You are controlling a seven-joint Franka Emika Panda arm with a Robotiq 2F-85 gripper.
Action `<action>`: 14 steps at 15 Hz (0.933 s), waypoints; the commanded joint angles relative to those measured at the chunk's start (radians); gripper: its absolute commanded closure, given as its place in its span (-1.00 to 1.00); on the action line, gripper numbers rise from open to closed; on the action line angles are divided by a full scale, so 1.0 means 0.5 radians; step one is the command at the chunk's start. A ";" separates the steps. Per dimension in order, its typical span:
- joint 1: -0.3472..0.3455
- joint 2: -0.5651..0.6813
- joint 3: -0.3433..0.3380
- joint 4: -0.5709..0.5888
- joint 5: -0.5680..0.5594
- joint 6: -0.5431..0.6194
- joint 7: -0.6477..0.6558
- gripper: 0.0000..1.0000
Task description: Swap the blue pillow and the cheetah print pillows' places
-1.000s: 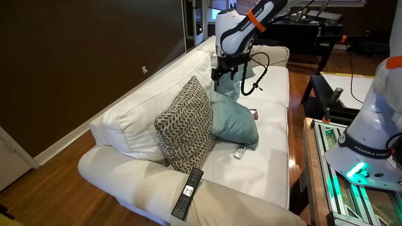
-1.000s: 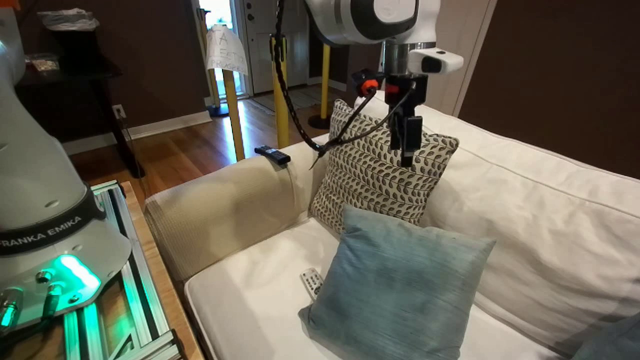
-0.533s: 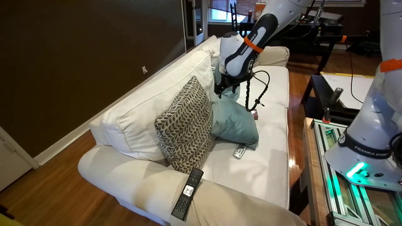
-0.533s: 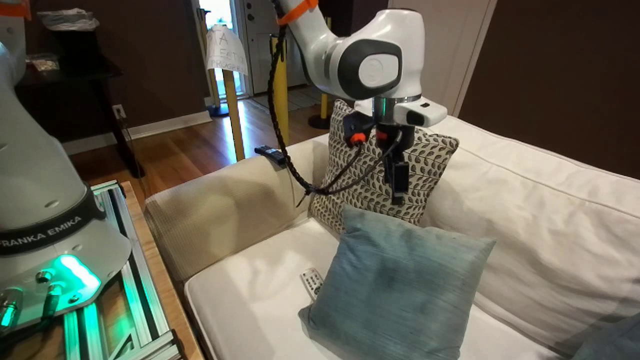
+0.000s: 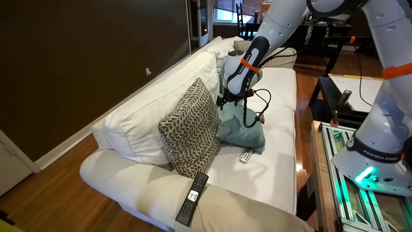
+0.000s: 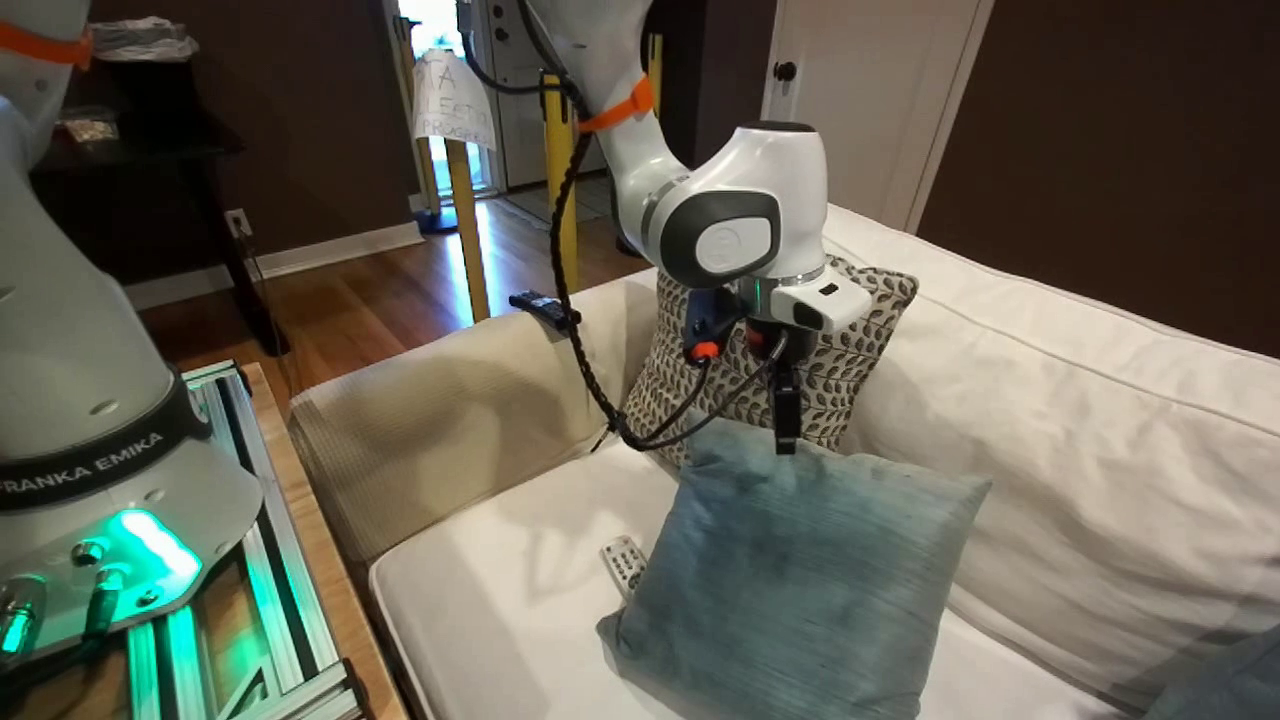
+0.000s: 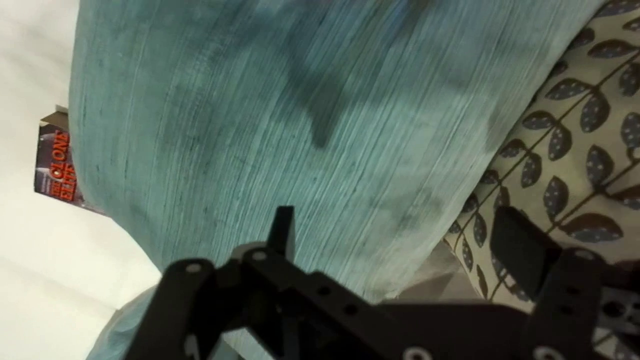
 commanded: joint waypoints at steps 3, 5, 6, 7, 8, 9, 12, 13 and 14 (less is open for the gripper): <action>-0.029 0.278 0.106 0.202 0.226 0.044 -0.084 -1.00; -0.023 0.346 0.123 0.257 0.265 0.031 -0.090 -1.00; -0.023 0.375 0.130 0.284 0.279 0.022 -0.093 -1.00; -0.022 0.403 0.135 0.305 0.294 0.008 -0.095 -1.00; -0.024 0.427 0.142 0.326 0.304 -0.008 -0.100 -1.00; -0.033 0.448 0.153 0.340 0.312 -0.032 -0.113 -0.70; -0.035 0.494 0.158 0.375 0.321 -0.082 -0.133 -0.12; -0.041 0.492 0.161 0.379 0.326 -0.098 -0.138 0.02; -0.050 0.488 0.167 0.384 0.333 -0.108 -0.144 0.15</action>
